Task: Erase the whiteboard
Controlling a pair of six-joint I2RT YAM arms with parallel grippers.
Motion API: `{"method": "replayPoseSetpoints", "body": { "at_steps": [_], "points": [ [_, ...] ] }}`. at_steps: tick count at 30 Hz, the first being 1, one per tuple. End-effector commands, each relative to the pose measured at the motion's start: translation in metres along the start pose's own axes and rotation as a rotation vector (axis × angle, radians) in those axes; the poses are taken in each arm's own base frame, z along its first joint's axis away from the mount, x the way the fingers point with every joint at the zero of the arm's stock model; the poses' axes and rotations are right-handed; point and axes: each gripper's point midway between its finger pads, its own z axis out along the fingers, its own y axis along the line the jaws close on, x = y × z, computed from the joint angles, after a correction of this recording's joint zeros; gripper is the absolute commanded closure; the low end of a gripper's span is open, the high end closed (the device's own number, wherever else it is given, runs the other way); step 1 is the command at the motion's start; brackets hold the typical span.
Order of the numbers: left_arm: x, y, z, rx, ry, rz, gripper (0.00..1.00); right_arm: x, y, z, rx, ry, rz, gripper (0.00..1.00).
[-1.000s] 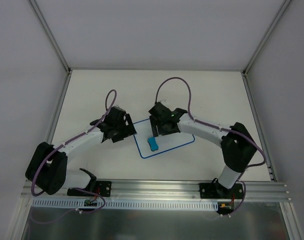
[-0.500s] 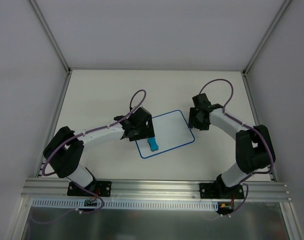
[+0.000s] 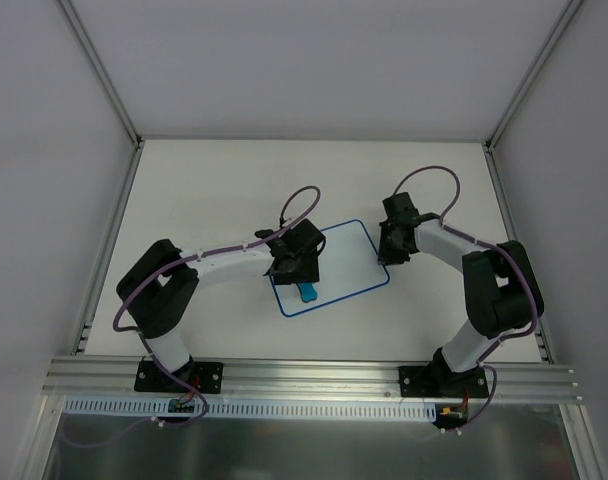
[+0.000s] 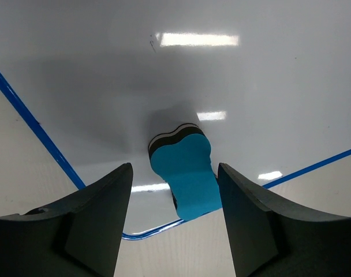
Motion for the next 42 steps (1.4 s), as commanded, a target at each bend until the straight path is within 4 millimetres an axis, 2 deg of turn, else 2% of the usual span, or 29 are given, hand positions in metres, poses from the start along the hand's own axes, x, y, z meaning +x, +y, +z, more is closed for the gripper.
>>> {"method": "replayPoseSetpoints", "body": {
  "at_steps": [1, 8, 12, 16, 17, 18, 19, 20, 24, 27, 32, 34, 35, 36, 39, 40, 42],
  "points": [
    [-0.002, -0.006, -0.004, -0.012, -0.003, 0.026, 0.39, 0.013, -0.004, 0.0, -0.006, 0.026, 0.018, 0.78],
    [0.009, -0.004, 0.0, -0.029, 0.03, 0.02, 0.39, 0.027, 0.002, -0.004, -0.056, 0.059, 0.048, 0.85],
    [0.013, -0.007, 0.0, -0.033, 0.035, 0.025, 0.44, 0.03, 0.002, -0.006, -0.054, 0.055, 0.054, 0.86],
    [0.014, -0.006, 0.003, -0.052, 0.04, 0.032, 0.57, 0.031, 0.003, -0.006, -0.049, 0.054, 0.05, 0.86],
    [0.014, -0.004, 0.004, -0.062, 0.039, 0.034, 0.66, 0.032, 0.003, -0.006, -0.048, 0.057, 0.048, 0.86],
    [0.012, -0.003, 0.004, -0.069, 0.035, 0.036, 0.7, 0.033, 0.003, -0.005, -0.048, 0.061, 0.047, 0.87],
    [0.009, -0.001, 0.004, -0.081, 0.021, 0.042, 0.74, 0.034, 0.003, -0.004, -0.045, 0.064, 0.045, 0.87],
    [0.007, 0.002, 0.005, -0.095, 0.016, 0.058, 0.82, 0.034, 0.004, -0.004, -0.045, 0.063, 0.043, 0.88],
    [-0.014, 0.009, 0.009, -0.138, -0.023, 0.113, 0.96, 0.037, 0.005, -0.004, -0.042, 0.064, 0.029, 0.89],
    [-0.031, 0.021, 0.018, -0.178, -0.021, 0.152, 1.0, 0.038, 0.005, -0.005, -0.04, 0.063, 0.022, 0.9],
    [-0.06, 0.037, 0.033, -0.203, 0.005, 0.191, 1.0, 0.038, 0.004, -0.005, -0.036, 0.061, 0.014, 0.92],
    [-0.073, 0.036, 0.035, -0.197, -0.003, 0.196, 1.0, 0.04, 0.004, -0.005, -0.035, 0.065, 0.013, 0.93],
    [-0.073, 0.04, 0.04, -0.208, 0.014, 0.2, 1.0, 0.04, 0.004, -0.005, -0.035, 0.065, 0.013, 0.93],
    [-0.084, 0.041, 0.042, -0.199, 0.01, 0.2, 1.0, 0.04, 0.004, -0.005, -0.034, 0.065, 0.014, 0.94],
    [-0.084, 0.048, 0.054, -0.194, 0.068, 0.209, 1.0, 0.04, 0.004, -0.007, -0.035, 0.064, 0.013, 0.94],
    [-0.086, 0.041, 0.056, -0.161, 0.084, 0.213, 1.0, 0.041, 0.004, -0.006, -0.036, 0.066, 0.013, 0.94],
    [-0.077, 0.045, 0.063, -0.169, 0.139, 0.252, 1.0, 0.041, 0.003, -0.006, -0.034, 0.066, 0.014, 0.94]
  ]
}}
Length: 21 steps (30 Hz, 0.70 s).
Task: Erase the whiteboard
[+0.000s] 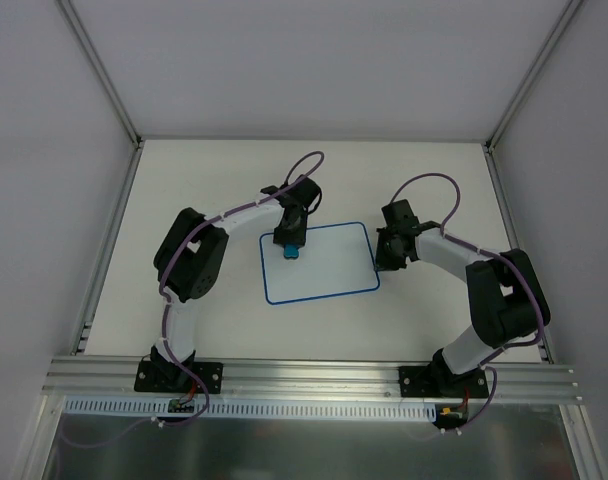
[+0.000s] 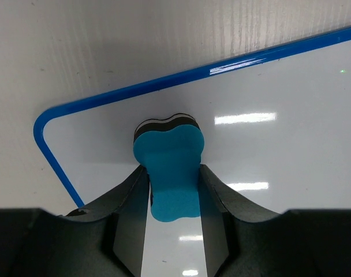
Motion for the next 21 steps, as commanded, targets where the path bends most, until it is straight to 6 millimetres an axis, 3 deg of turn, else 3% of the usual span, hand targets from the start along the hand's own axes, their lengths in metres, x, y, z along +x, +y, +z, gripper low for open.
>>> {"method": "replayPoseSetpoints", "body": {
  "at_steps": [1, 4, 8, 14, 21],
  "points": [
    [0.02, 0.009, 0.019, -0.016, 0.121, 0.106, 1.0, 0.021, -0.012, -0.003, 0.044, 0.062, -0.002, 0.94],
    [0.035, 0.008, 0.021, -0.002, 0.185, 0.128, 1.0, 0.019, -0.017, -0.002, 0.074, 0.046, -0.002, 0.94],
    [0.056, -0.007, 0.014, 0.071, 0.246, 0.166, 1.0, 0.018, -0.016, -0.001, 0.074, 0.046, 0.0, 0.94],
    [0.085, -0.032, -0.008, 0.198, 0.324, 0.151, 1.0, 0.016, -0.016, 0.0, 0.08, 0.043, 0.0, 0.96],
    [0.1, 0.005, -0.014, 0.077, 0.3, 0.129, 1.0, 0.014, -0.015, 0.0, 0.085, 0.037, 0.003, 0.98]
  ]
}}
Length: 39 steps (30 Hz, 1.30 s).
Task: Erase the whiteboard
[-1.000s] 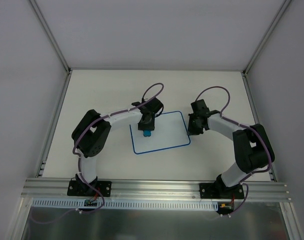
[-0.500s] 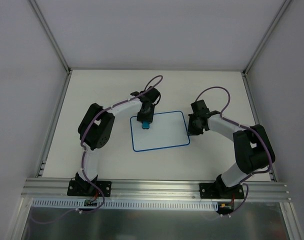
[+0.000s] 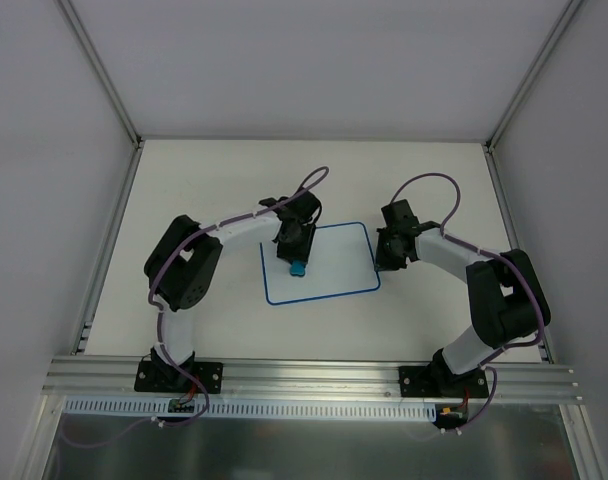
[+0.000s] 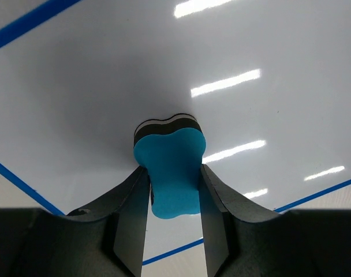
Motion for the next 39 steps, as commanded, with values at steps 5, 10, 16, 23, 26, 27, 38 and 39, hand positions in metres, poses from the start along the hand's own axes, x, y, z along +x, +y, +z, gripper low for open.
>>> {"method": "replayPoseSetpoints", "body": {
  "at_steps": [5, 10, 16, 23, 26, 27, 38, 39],
  "points": [
    [0.077, 0.053, -0.006, -0.168, 0.176, -0.047, 1.0, 0.012, -0.016, 0.0, 0.085, 0.031, 0.006, 0.98],
    [0.094, 0.07, -0.02, -0.208, 0.149, -0.062, 1.0, 0.012, -0.018, 0.0, 0.098, 0.026, 0.009, 0.99],
    [0.12, 0.088, -0.03, -0.248, 0.14, -0.092, 1.0, 0.011, -0.019, 0.0, 0.104, 0.02, 0.013, 0.99],
    [0.114, 0.061, -0.032, -0.205, 0.104, -0.053, 1.0, 0.008, -0.019, 0.0, 0.108, 0.015, 0.015, 0.99],
    [0.105, 0.035, -0.026, -0.168, 0.107, -0.013, 1.0, 0.009, -0.019, 0.001, 0.109, 0.019, 0.016, 0.99],
    [0.106, 0.029, -0.02, -0.16, 0.131, -0.003, 1.0, 0.009, -0.019, 0.001, 0.111, 0.02, 0.016, 0.99],
    [0.07, -0.038, -0.012, -0.016, 0.107, 0.04, 1.0, 0.008, -0.017, 0.001, 0.102, 0.02, 0.016, 0.99],
    [0.067, -0.037, -0.016, -0.016, 0.09, 0.036, 1.0, 0.009, -0.017, 0.001, 0.099, 0.021, 0.015, 0.99]
  ]
}}
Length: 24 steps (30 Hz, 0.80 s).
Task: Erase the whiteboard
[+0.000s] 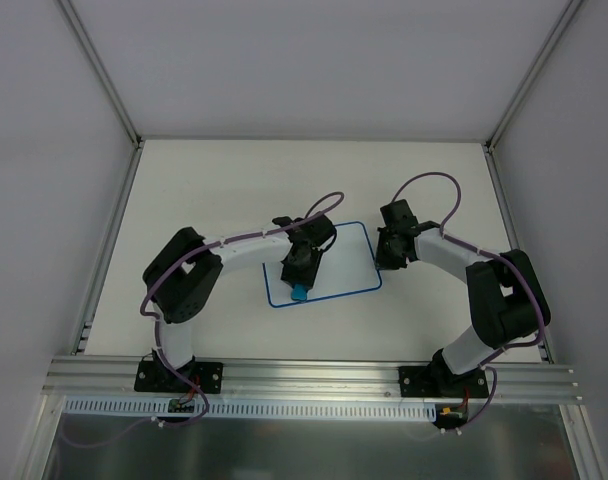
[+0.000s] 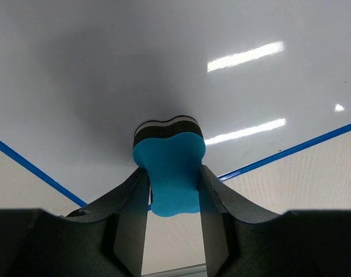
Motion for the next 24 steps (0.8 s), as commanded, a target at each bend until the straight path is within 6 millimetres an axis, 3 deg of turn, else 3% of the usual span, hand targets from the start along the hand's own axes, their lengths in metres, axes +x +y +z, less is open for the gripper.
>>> {"method": "replayPoseSetpoints", "body": {
  "at_steps": [1, 4, 5, 6, 8, 9, 11, 12, 14, 15, 18, 24],
  "points": [
    [0.001, -0.008, -0.001, 0.028, 0.011, -0.019, 1.0, 0.013, -0.014, 0.001, 0.066, 0.045, -0.006, 0.99],
    [-0.001, 0.012, -0.012, 0.007, -0.021, -0.083, 1.0, 0.008, -0.013, -0.004, 0.06, 0.024, -0.008, 0.98],
    [-0.007, 0.028, -0.014, -0.012, -0.034, -0.128, 1.0, 0.006, -0.012, -0.006, 0.057, 0.013, -0.009, 0.98],
    [-0.012, 0.041, -0.023, -0.032, -0.075, -0.157, 1.0, 0.0, -0.01, -0.012, 0.047, -0.014, -0.009, 0.92],
    [-0.012, 0.08, -0.024, -0.075, -0.078, -0.251, 1.0, -0.007, -0.009, -0.02, 0.038, -0.047, -0.008, 0.82],
    [-0.015, 0.094, -0.033, -0.079, -0.105, -0.276, 1.0, -0.011, -0.008, -0.025, 0.033, -0.066, -0.016, 0.7],
    [-0.011, 0.123, -0.034, -0.119, -0.108, -0.327, 1.0, -0.022, -0.006, -0.04, 0.021, -0.109, -0.018, 0.57],
    [-0.015, 0.146, -0.04, -0.142, -0.13, -0.376, 1.0, -0.024, -0.008, -0.045, 0.029, -0.125, -0.024, 0.44],
    [-0.017, 0.168, -0.042, -0.168, -0.142, -0.425, 1.0, -0.035, -0.01, -0.063, 0.022, -0.185, -0.02, 0.31],
    [-0.02, 0.185, -0.045, -0.18, -0.156, -0.489, 1.0, -0.039, -0.013, -0.07, 0.026, -0.208, -0.018, 0.18],
    [-0.031, 0.214, -0.045, -0.203, -0.182, -0.604, 1.0, -0.051, -0.021, -0.1, 0.02, -0.287, -0.007, 0.01],
    [-0.051, 0.274, -0.043, -0.276, -0.213, -0.788, 1.0, -0.06, -0.036, -0.161, 0.011, -0.448, -0.025, 0.01]
  ]
}}
